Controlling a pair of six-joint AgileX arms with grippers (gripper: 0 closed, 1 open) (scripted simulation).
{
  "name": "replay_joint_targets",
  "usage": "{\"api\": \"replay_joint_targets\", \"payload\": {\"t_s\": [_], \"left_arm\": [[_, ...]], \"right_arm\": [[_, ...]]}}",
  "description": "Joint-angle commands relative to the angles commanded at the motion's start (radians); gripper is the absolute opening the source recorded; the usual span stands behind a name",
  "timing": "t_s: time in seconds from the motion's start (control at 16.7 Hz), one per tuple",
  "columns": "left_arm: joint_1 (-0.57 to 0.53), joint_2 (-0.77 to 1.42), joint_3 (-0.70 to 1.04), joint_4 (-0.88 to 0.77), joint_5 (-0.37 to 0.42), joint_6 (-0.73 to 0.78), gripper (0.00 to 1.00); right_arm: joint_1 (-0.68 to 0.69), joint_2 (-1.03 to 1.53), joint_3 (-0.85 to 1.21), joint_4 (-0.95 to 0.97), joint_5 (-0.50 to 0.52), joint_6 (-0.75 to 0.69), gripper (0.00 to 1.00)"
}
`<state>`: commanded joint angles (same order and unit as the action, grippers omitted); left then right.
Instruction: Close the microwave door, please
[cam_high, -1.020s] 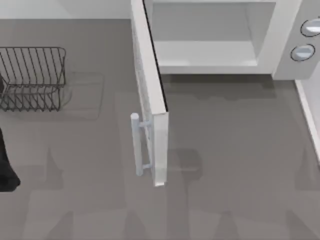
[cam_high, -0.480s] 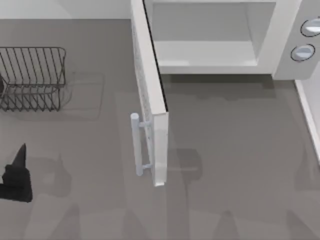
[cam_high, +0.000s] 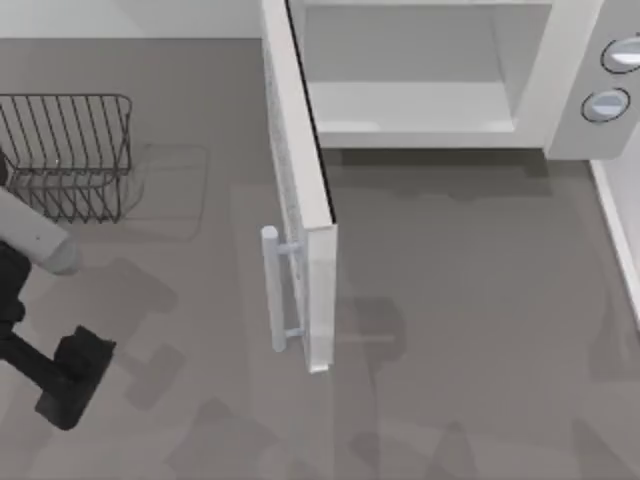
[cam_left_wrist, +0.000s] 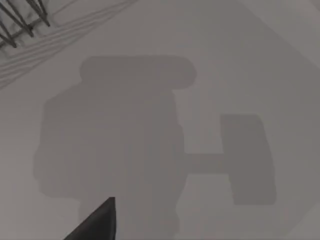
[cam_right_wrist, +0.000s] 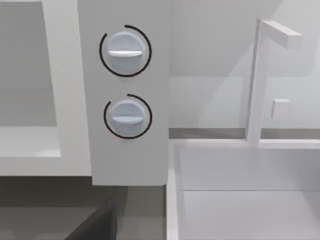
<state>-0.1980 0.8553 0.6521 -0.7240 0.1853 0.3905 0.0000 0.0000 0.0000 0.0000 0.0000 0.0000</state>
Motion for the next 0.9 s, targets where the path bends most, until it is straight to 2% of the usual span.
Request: {"api": "replay_joint_targets", "payload": {"t_s": [0.48,0.9], "left_arm": [[-0.123,0.617,0.685,-0.514,0.136,0.304,1.0],[-0.182,0.914,1.232,-0.741,0.235,0.507,1.0]], "right_arm": [[0.0,0.0,0.0,0.0,0.0,0.0,1.0],[0.0,0.0,0.0,0.0,0.0,0.0,1.0]]}}
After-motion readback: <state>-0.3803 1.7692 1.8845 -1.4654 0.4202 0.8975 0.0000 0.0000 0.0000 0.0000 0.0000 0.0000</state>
